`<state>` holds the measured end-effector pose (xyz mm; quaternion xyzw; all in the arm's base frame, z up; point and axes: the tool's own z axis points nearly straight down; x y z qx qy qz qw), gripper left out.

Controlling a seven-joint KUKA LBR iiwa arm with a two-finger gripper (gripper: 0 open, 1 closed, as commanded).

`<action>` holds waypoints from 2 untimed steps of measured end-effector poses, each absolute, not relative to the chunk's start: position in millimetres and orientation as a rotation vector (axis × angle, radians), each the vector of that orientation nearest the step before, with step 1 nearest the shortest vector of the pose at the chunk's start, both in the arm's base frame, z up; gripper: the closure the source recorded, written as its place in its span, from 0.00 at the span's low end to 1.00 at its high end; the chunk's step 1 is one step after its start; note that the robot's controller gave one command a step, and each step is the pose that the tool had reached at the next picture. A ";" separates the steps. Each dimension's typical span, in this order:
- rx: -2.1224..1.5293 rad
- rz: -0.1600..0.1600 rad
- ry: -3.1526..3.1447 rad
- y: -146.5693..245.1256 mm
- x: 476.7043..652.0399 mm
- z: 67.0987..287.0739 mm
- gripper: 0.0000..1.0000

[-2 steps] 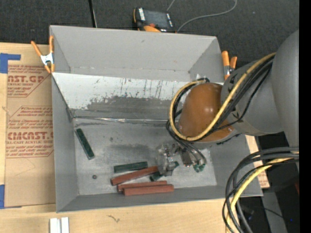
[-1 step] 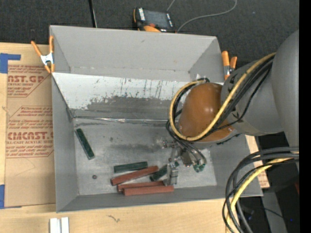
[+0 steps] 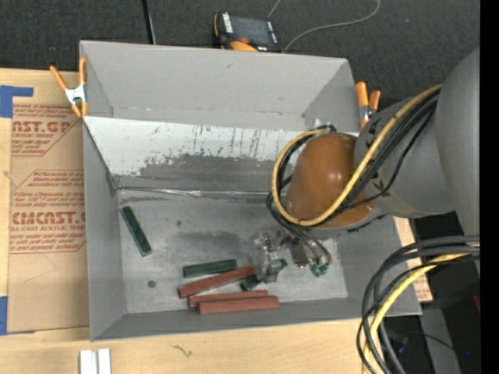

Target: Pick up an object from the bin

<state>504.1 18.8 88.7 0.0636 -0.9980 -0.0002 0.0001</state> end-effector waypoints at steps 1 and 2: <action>0.200 -0.001 -3.135 18.8 504.1 88.7 0.00; 0.200 -0.001 -3.135 18.8 504.1 88.7 1.00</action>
Offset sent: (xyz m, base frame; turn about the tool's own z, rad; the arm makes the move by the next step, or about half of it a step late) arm 0.0000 0.0000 0.0000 0.0000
